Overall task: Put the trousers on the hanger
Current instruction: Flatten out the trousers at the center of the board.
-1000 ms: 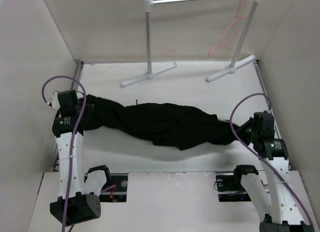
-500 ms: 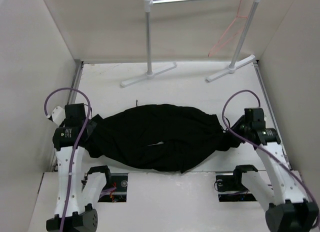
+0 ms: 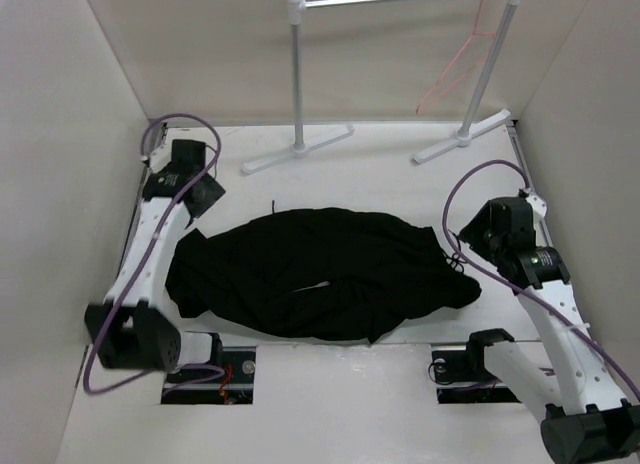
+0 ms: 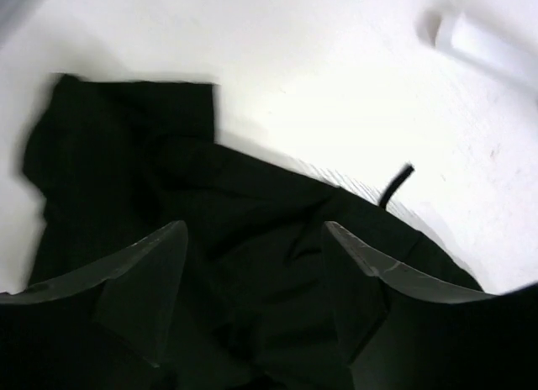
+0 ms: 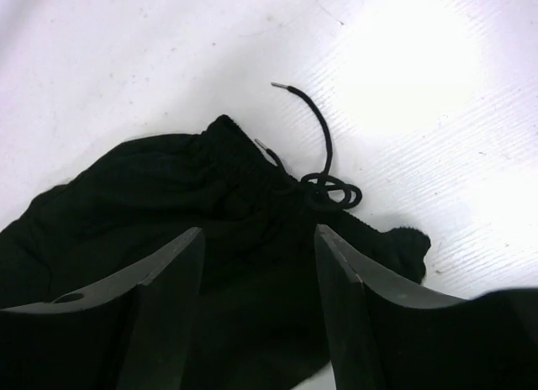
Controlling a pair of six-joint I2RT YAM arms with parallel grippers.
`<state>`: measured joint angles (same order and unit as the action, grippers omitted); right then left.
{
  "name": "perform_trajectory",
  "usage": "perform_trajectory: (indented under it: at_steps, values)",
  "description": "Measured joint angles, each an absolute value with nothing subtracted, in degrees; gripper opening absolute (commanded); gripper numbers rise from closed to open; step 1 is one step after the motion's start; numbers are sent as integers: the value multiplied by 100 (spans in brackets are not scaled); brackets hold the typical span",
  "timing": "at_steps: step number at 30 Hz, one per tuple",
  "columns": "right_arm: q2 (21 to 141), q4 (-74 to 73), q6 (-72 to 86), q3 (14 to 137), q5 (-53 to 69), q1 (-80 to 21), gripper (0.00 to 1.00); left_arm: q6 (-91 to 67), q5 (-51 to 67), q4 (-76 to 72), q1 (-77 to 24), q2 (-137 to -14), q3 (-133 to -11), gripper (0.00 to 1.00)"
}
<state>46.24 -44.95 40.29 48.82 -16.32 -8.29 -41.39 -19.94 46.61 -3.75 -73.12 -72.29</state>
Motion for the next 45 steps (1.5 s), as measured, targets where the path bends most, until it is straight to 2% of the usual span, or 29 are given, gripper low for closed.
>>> perform_trajectory:
  at_steps: [4,7,17,25,26,27,28,30,31,33,35,42,45]
  values:
    - [4598,-4469,4027,4864,-1673,-676,72,-4136,-1201,4060,-364,-8685,-7098,67]
    - [4788,-4206,3944,4836,-1492,-685,67,-4139,-851,3870,-252,-9236,-6720,67]
    - [8206,-2456,3811,5041,-766,-976,63,-4209,-572,3221,-99,-9345,-5988,65]
    - [9233,-1870,3852,5369,-722,-934,55,-4257,-489,2755,156,-9266,-5400,63]
    - [9312,-1841,3859,5406,-707,-934,55,-4257,-478,2738,161,-9253,-5389,60]
    - [9371,-1820,3861,5422,-698,-934,55,-4248,-486,2722,161,-9238,-5365,53]
    - [9406,-1815,3861,5422,-692,-934,21,-4244,-497,2703,161,-9223,-5341,43]
    - [9424,-1833,3907,5428,-563,-888,8,-4250,-493,2650,165,-9196,-5288,22]
    - [9424,-1841,3944,5441,-515,-856,5,-4250,-478,2628,165,-9196,-5280,15]
    - [9404,-1848,4023,5483,-408,-738,2,-4261,-397,2569,161,-9196,-5269,8]
    - [9284,-1865,4123,5494,-355,-582,1,-4292,-309,2534,161,-9161,-5269,5]
    - [8309,-1846,4517,5760,-281,73,1,-4565,-145,2622,1,-8447,-5631,3]
    - [8189,-1634,4639,5911,-290,316,1,-4707,-213,2543,-145,-8112,-5992,6]
